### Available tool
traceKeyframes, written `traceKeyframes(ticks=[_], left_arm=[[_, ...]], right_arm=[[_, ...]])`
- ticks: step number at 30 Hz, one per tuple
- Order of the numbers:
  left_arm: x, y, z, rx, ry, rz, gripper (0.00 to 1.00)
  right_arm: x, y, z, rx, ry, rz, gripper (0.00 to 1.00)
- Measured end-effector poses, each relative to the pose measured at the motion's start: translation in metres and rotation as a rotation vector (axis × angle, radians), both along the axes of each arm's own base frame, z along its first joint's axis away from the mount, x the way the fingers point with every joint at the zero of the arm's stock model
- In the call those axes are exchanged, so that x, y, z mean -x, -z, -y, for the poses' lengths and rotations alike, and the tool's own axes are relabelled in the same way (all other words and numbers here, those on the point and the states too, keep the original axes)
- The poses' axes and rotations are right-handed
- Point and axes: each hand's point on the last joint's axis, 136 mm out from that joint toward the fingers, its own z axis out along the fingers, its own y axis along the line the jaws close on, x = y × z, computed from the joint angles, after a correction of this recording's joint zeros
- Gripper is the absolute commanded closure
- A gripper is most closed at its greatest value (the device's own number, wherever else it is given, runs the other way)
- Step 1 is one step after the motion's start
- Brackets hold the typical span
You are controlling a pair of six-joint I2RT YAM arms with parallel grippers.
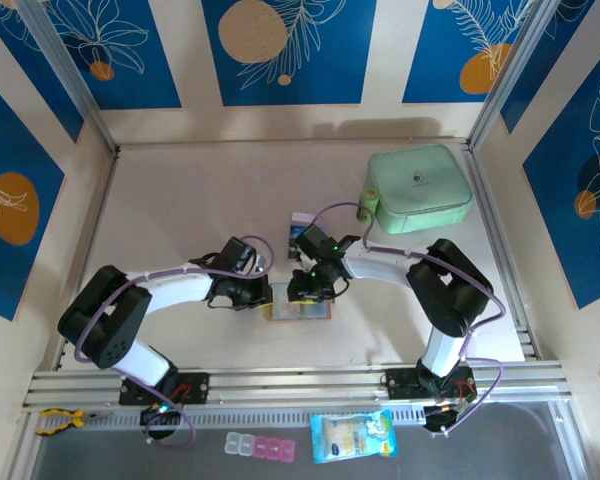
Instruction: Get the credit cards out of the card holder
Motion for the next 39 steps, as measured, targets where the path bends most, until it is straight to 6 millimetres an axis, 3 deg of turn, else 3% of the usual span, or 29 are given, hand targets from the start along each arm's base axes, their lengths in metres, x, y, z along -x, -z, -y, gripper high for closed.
traceKeyframes(ticks=[6,11,19,39], left_arm=[[0.000,-0.014,0.009,0.014,0.022,0.020,1.00],[0.004,-0.020,0.022,0.028,0.058,0.033,1.00],[0.009,-0.003,0.021,-0.022,0.064,0.003,1.00],[0.005,0.001,0.017,-0.052,0.051,0.016,1.00]], right_arm=[[-0.007,-0.016,0.004,-0.041,0.023,0.030,0.71],[-0.008,-0.014,0.008,-0.060,0.039,0.015,0.71],[-0.007,-0.012,0.004,-0.092,0.037,-0.003,0.71],[-0.003,0.009,0.004,-0.064,0.032,-0.051,0.71]])
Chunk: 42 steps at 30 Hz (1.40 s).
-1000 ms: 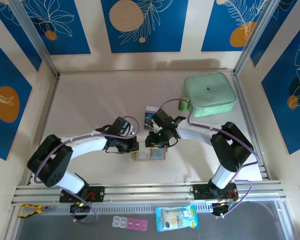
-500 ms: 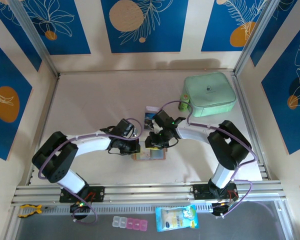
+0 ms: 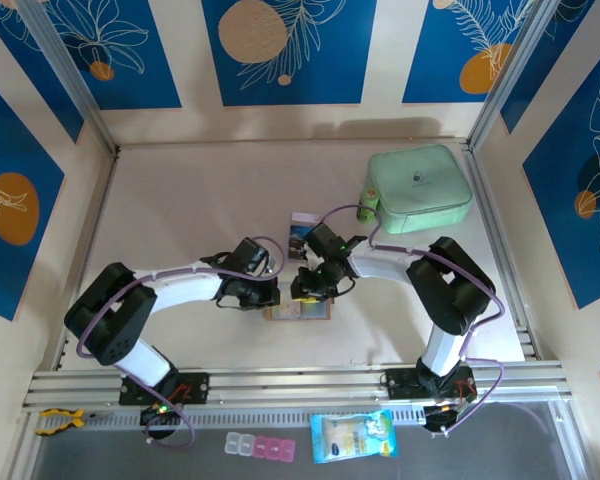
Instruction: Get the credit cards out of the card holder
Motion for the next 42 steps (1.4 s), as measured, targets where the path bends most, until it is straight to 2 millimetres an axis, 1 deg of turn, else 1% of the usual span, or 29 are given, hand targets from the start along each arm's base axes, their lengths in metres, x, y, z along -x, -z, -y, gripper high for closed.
traceKeyframes(ticks=[4,8,12,15,18,21,29,37,42], left_arm=[[0.000,0.000,0.001,0.004,0.001,0.000,1.00],[0.000,0.000,0.001,0.004,0.001,0.000,1.00],[0.000,0.000,0.001,0.004,0.002,0.001,1.00],[0.000,0.000,0.001,0.003,0.001,0.000,1.00],[0.000,0.000,0.001,0.002,0.000,0.001,1.00],[-0.001,0.001,0.000,-0.001,-0.001,0.002,1.00],[-0.001,0.001,0.000,-0.005,0.000,0.004,1.00],[-0.001,0.001,-0.002,-0.006,-0.003,0.003,1.00],[0.002,0.000,-0.005,-0.008,-0.003,0.001,1.00]], right_arm=[[0.002,0.004,0.000,-0.002,-0.003,-0.013,0.71],[0.002,0.004,-0.004,-0.027,-0.010,-0.015,0.74],[0.004,0.006,-0.005,-0.040,-0.006,-0.020,0.82],[0.005,0.003,-0.005,-0.056,0.001,-0.019,0.89],[0.004,-0.003,-0.006,-0.083,0.004,-0.016,0.94],[0.003,-0.005,-0.008,-0.102,0.002,-0.014,0.96],[0.002,-0.009,-0.003,-0.110,0.011,0.004,0.97],[0.002,-0.016,0.016,-0.071,0.013,0.026,0.97],[0.007,-0.015,0.026,-0.032,-0.004,0.022,0.97]])
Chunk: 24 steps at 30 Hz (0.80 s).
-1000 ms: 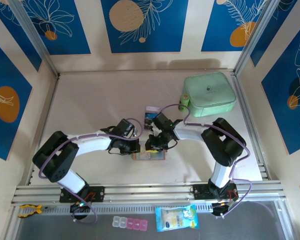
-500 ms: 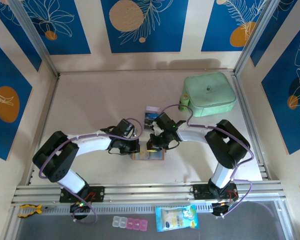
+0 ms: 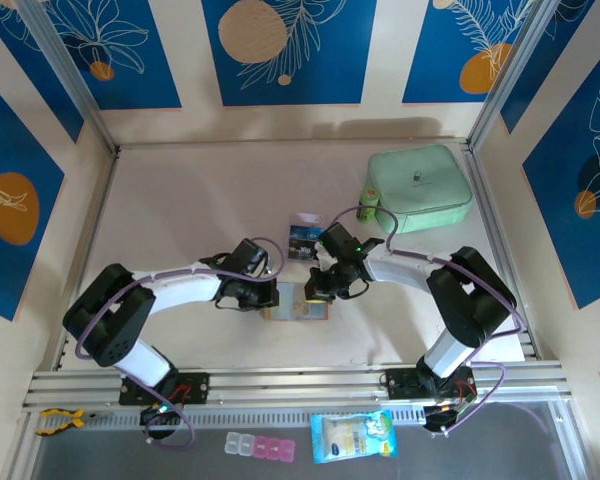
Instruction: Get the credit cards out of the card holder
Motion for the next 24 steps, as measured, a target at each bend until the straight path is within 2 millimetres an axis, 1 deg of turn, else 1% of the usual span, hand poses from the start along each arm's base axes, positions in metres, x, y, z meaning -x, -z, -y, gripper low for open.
traceKeyframes(ticks=[7,15,21,24], left_arm=[[0.003,-0.001,-0.004,-0.011,-0.003,-0.008,1.00],[0.003,0.000,-0.005,-0.013,0.000,-0.007,1.00],[0.001,0.000,-0.007,-0.014,-0.005,-0.004,1.00],[-0.001,0.000,-0.009,-0.015,0.000,0.004,1.00]], right_arm=[[0.001,-0.004,0.003,0.022,-0.021,-0.002,0.97],[0.002,-0.006,-0.001,0.041,-0.041,0.003,0.97],[-0.005,-0.016,0.000,0.073,-0.054,0.032,0.97],[-0.010,-0.024,0.003,0.099,-0.075,0.063,0.97]])
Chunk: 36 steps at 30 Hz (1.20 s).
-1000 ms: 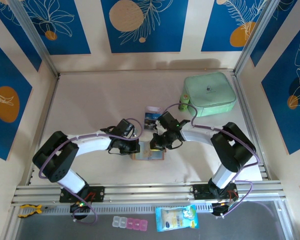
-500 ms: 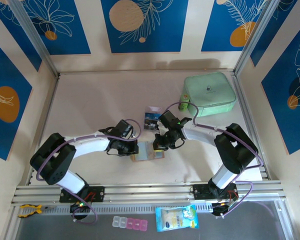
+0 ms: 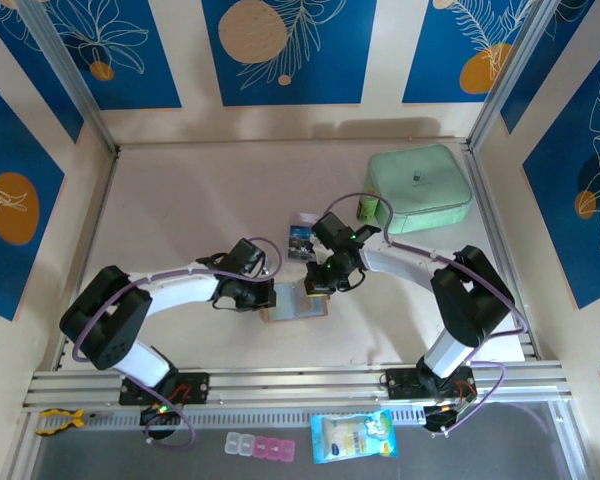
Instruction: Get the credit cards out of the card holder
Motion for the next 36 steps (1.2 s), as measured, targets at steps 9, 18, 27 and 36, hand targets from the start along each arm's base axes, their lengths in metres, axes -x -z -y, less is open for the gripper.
traceKeyframes(ticks=[9,18,27,36], left_arm=[[-0.002,0.000,-0.003,-0.006,0.020,0.014,1.00],[-0.002,-0.001,-0.003,-0.012,0.040,0.020,0.90],[-0.003,-0.008,-0.003,-0.012,0.054,0.031,0.80],[-0.003,-0.017,-0.004,-0.006,0.047,0.050,0.76]], right_arm=[[-0.014,-0.041,0.010,0.083,-0.266,0.188,0.99],[-0.016,-0.053,0.030,0.246,-0.747,0.403,1.00],[-0.078,-0.081,0.031,0.270,-0.899,0.546,1.00],[-0.146,-0.089,0.026,0.239,-0.938,0.606,1.00]])
